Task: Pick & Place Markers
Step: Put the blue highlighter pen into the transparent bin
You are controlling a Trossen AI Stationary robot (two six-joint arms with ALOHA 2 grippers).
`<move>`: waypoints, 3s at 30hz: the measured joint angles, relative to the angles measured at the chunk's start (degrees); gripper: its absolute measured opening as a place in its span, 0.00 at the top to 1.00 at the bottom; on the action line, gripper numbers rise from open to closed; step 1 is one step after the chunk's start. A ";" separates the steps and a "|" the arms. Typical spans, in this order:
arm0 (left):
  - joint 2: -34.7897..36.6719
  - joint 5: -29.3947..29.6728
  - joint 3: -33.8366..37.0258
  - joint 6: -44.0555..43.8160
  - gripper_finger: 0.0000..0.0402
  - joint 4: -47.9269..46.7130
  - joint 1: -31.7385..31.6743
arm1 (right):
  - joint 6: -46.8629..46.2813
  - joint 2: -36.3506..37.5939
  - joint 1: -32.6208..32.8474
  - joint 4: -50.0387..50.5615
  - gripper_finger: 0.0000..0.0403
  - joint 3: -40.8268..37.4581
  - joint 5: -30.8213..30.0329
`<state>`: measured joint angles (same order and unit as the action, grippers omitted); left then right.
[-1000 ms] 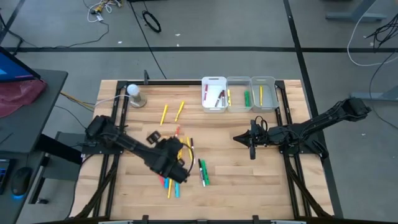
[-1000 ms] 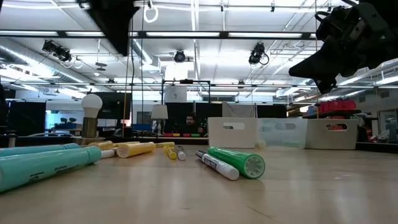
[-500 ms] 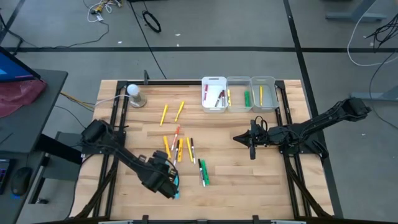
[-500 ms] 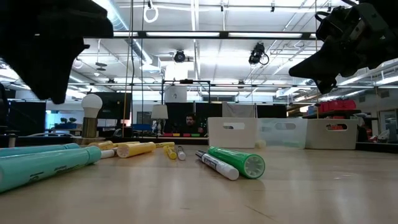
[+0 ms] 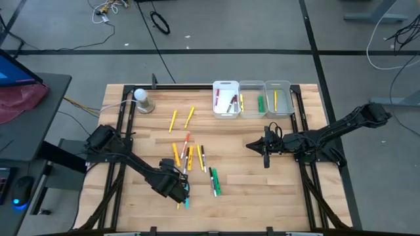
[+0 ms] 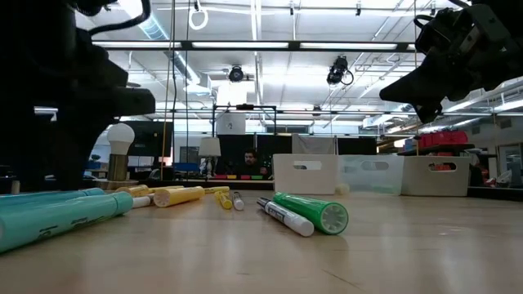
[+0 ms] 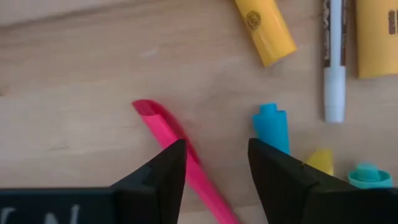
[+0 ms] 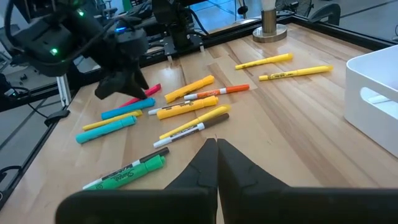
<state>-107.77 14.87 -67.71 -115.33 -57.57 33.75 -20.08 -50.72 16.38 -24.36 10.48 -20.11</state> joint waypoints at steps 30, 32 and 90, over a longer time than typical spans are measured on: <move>6.40 7.01 4.73 3.78 0.53 10.81 -1.18 | -0.43 -0.02 -0.07 0.02 1.00 0.00 -0.01; 6.01 6.67 4.73 3.91 0.52 12.69 -1.24 | -0.37 -0.02 -0.07 0.09 1.00 0.00 -0.03; 14.56 32.12 4.71 39.69 0.84 32.68 -5.63 | -1.90 -1.45 -0.20 -10.68 0.99 -0.04 -0.82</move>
<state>-93.21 46.99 -63.00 -75.63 -24.89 28.12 -21.97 -52.16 16.19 -35.04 10.44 -20.93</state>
